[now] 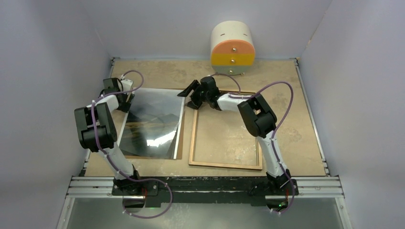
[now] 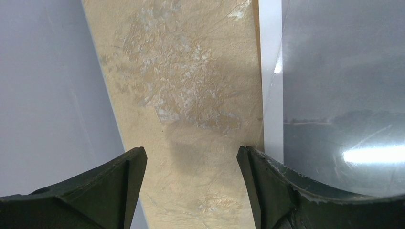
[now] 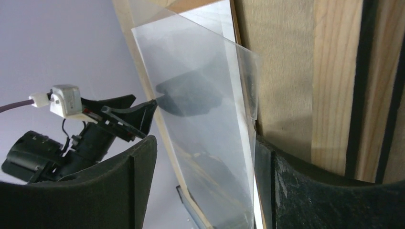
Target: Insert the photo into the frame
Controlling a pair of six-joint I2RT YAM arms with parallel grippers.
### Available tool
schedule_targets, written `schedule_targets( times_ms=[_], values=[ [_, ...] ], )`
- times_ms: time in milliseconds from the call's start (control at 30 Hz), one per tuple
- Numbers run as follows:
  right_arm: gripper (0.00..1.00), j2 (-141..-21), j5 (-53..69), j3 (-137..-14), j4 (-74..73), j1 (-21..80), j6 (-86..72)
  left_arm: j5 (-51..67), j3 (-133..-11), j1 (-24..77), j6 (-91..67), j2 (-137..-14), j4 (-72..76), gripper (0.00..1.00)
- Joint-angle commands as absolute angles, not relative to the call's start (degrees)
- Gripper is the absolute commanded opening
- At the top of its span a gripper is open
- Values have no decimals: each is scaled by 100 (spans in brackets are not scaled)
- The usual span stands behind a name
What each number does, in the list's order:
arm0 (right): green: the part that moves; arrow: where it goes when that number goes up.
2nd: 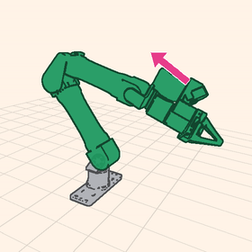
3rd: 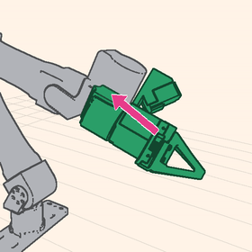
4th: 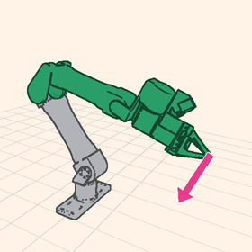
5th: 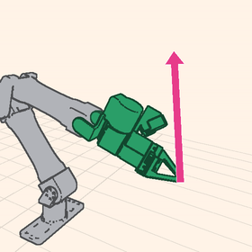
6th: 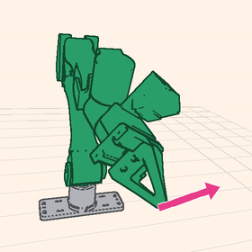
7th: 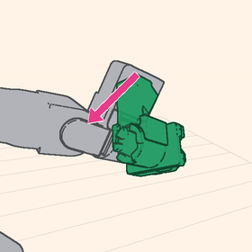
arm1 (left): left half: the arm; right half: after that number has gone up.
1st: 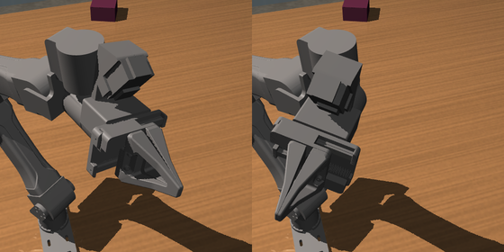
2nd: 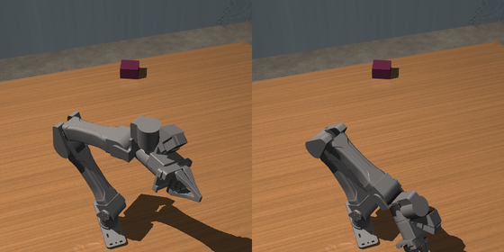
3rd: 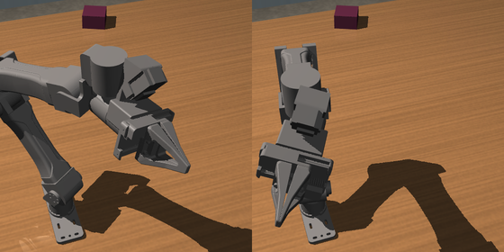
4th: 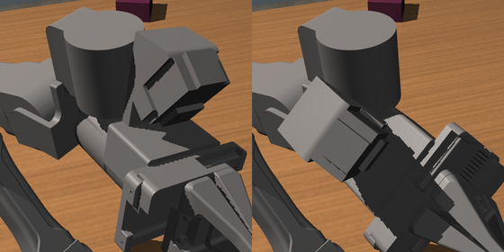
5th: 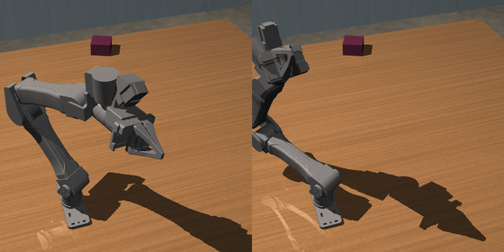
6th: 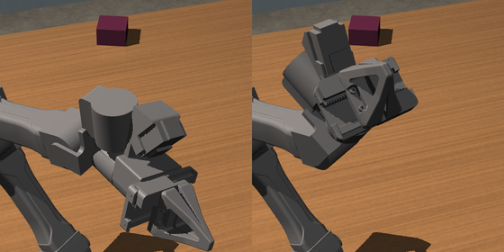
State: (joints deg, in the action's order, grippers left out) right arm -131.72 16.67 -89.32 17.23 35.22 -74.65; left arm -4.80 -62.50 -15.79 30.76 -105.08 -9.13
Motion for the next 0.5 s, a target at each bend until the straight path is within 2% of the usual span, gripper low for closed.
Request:
schedule_targets(
  times_ms=[0,333,467],
  values=[
    [73,-12626,2042,-8681,2464,3602,-7879,-343,-5845,-1505,3227,-11081,-1551,76],
    [66,-12145,1817,-8713,1858,3738,-7278,-394,-5783,-1459,3279,-11118,-1562,75],
    [62,-12278,1623,-9346,860,3879,-6835,-383,-5788,-1455,3282,-11112,-1593,74]
  ],
)
